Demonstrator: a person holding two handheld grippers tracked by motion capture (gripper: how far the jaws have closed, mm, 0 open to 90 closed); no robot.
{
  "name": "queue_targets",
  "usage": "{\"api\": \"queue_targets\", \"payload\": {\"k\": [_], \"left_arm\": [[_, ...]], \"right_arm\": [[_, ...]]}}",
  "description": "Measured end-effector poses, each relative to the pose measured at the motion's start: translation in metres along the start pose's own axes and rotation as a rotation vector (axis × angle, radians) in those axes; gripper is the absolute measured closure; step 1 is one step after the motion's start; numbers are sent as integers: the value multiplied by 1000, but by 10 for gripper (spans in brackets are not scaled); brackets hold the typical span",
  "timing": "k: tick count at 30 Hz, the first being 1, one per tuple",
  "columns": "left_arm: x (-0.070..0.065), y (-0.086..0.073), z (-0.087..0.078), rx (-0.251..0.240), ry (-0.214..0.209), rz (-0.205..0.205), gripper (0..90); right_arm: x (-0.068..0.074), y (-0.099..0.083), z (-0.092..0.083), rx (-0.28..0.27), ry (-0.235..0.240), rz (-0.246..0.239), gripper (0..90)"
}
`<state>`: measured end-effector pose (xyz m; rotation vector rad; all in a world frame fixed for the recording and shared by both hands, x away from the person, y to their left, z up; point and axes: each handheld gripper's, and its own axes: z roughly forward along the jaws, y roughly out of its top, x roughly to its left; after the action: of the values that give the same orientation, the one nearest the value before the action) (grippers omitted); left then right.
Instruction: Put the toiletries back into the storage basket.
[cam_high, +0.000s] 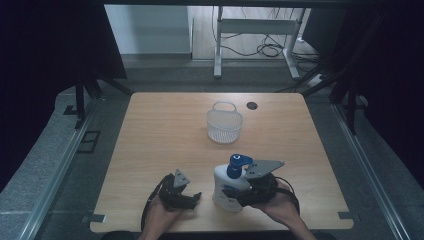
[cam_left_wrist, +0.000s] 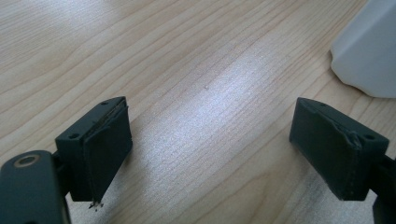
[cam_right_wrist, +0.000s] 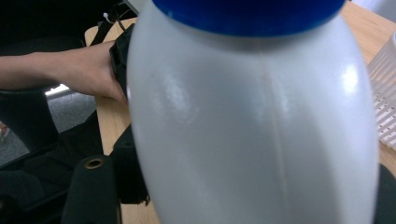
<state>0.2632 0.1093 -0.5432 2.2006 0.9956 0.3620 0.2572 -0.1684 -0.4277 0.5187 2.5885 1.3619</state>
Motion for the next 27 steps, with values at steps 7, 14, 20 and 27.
{"api": "queue_targets", "payload": {"k": [7,14,20,27], "left_arm": [[0,0,0,0,0,0,124],[0,0,0,0,0,0,124],[0,0,0,1,0,1,124],[0,0,0,1,0,-1,124]], "right_arm": [[1,0,-1,2,-9,2,369],[2,1,-1,6,-19,6,372],[1,7,-4,-2,-22,4,372],[-2,15,-6,-2,-31,2,373]]}}
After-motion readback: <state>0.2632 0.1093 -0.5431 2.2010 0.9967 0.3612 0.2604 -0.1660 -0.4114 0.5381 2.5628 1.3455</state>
